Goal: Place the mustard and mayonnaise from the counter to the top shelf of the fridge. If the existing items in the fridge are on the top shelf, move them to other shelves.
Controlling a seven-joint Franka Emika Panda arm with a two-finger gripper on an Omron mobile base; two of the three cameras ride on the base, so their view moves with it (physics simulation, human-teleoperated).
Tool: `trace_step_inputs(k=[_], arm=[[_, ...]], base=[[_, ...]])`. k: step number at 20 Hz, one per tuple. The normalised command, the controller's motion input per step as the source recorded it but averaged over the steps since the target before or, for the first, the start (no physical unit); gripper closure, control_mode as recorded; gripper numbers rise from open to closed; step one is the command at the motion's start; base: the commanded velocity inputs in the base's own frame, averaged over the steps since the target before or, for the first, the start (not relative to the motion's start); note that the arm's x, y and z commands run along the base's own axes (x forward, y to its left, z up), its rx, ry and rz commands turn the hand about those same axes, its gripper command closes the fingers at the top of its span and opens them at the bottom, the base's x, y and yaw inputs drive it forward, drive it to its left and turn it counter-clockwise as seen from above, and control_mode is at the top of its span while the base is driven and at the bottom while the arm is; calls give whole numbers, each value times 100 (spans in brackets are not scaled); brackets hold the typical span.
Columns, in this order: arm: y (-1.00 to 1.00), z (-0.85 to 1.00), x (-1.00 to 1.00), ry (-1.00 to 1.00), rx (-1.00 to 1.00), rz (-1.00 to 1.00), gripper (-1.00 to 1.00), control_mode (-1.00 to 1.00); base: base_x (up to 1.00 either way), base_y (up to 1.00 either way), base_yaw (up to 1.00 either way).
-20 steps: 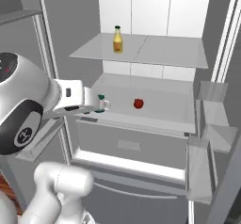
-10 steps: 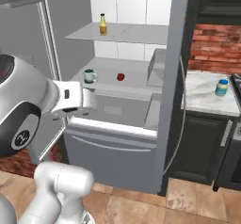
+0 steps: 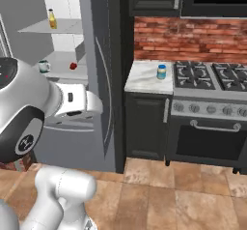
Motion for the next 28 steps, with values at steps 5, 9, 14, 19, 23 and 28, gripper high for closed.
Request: trace_step_inputs(k=[5,9,14,19,23,28], arm=[[0,0,0,0,0,0,-100,100],[0,0,0,0,0,0,-100,100],[0,0,0,0,0,0,-100,100],[0,0,0,0,0,0,-100,100],[0,0,0,0,0,0,-100,100],[0,0,0,0,0,0,-100,100]], base=[[74,-97,-21],[100,-49,3],[100,-21,10],[95,-4,7],[63,0,4],[42,-2,9]])
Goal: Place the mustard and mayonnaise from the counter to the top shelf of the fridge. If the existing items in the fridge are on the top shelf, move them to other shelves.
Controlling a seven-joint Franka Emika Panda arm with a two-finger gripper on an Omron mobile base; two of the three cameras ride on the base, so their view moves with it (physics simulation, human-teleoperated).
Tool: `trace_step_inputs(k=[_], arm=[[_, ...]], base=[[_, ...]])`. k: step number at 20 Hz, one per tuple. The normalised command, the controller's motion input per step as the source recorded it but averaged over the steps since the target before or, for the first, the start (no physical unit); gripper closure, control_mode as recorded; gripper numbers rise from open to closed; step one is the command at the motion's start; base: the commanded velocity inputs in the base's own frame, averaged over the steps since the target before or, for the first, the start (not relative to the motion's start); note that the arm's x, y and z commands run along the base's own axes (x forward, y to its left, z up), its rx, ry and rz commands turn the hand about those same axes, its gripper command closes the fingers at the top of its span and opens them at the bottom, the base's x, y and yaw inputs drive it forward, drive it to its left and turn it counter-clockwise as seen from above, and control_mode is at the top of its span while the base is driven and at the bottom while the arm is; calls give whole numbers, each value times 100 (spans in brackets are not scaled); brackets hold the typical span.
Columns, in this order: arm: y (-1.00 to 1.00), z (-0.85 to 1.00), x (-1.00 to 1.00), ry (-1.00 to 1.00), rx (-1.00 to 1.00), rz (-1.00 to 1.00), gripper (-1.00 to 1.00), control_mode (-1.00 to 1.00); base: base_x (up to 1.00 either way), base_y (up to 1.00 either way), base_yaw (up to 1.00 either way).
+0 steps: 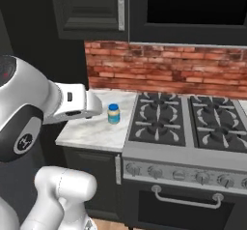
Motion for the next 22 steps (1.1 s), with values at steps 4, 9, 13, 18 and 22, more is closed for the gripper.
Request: trace_step_inputs(k=[4,9,13,18,22], arm=[[-26,-18,66,7,1,18,-100,-100],[-38,-30,96,12,11,27,-100,-100],[-20,-43,100,16,13,31,-100,-100],[-9,-66,100,16,15,29,-100,-100],[-2,-56,100,9,18,28,-100,-100]], base=[[0,0,0],[0,0,0],[0,0,0],[0,0,0],[0,0,0]])
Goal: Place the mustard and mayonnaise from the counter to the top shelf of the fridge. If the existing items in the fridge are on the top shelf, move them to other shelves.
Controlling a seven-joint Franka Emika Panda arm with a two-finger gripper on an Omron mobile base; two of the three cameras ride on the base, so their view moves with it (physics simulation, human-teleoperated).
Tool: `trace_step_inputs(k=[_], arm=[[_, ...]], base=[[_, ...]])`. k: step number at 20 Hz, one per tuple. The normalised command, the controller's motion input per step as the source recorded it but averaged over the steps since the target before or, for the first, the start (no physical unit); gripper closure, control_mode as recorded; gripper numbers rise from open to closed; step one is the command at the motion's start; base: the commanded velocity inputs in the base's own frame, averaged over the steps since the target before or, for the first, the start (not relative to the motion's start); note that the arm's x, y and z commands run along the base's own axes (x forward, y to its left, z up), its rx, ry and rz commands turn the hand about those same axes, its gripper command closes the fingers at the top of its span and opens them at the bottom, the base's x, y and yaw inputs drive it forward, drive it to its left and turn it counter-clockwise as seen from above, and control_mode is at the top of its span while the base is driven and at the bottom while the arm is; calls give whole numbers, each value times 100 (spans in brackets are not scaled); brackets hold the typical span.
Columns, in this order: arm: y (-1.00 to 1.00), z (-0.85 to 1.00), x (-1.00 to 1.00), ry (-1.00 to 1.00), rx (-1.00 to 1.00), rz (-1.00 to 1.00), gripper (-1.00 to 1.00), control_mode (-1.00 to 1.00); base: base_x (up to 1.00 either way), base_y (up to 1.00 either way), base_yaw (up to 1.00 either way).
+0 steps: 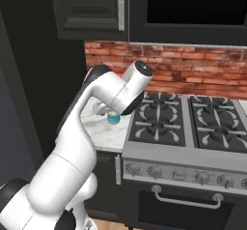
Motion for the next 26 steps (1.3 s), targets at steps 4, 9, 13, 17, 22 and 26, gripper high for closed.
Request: trace_step_inputs(k=[4,9,13,17,22,26], arm=[[1,-48,95,-1,20,24,-100,-100],[4,-28,70,-5,18,12,-100,-100],[14,-34,45,-17,20,1,-100,-100],[13,-32,35,-24,12,0,-100,-100],[15,-34,29,-28,4,0,-100,-100],[3,-13,12,-3,1,0,-100,-100]], base=[[0,0,0],[0,0,0],[0,0,0],[0,0,0],[0,0,0],[0,0,0]])
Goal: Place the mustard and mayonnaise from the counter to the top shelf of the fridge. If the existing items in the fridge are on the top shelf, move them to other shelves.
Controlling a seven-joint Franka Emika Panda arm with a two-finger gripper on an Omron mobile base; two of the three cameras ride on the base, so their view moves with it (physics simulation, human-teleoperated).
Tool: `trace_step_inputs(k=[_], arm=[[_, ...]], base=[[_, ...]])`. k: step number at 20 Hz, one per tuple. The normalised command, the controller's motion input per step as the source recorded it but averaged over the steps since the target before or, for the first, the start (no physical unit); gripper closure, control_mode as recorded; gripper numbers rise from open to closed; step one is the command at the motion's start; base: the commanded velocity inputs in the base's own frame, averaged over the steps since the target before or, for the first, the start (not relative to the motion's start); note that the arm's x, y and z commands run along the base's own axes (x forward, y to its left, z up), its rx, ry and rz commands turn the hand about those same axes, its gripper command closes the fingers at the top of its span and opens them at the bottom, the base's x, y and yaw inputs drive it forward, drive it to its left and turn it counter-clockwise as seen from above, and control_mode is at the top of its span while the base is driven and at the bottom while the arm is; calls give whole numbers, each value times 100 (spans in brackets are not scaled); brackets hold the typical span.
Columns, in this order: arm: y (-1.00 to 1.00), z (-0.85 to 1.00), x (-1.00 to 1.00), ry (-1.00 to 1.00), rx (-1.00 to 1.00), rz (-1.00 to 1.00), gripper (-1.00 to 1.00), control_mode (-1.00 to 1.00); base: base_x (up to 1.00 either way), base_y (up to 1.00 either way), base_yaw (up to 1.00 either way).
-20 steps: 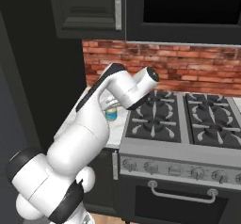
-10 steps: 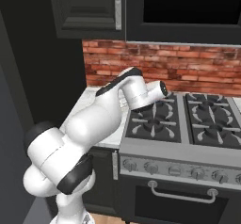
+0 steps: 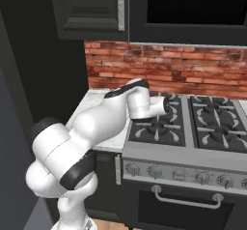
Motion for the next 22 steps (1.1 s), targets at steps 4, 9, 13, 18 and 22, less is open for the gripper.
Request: trace_step_inputs(k=[4,9,13,18,22], arm=[[26,-11,2,0,0,1,-100,-100],[11,0,19,2,0,16,-100,-100],[2,-3,27,1,1,15,-100,-100],[0,-34,24,0,15,4,-100,-100],[4,-31,27,0,17,0,-100,-100]], base=[[0,0,0],[0,0,0],[0,0,0],[0,0,0],[0,0,0]])
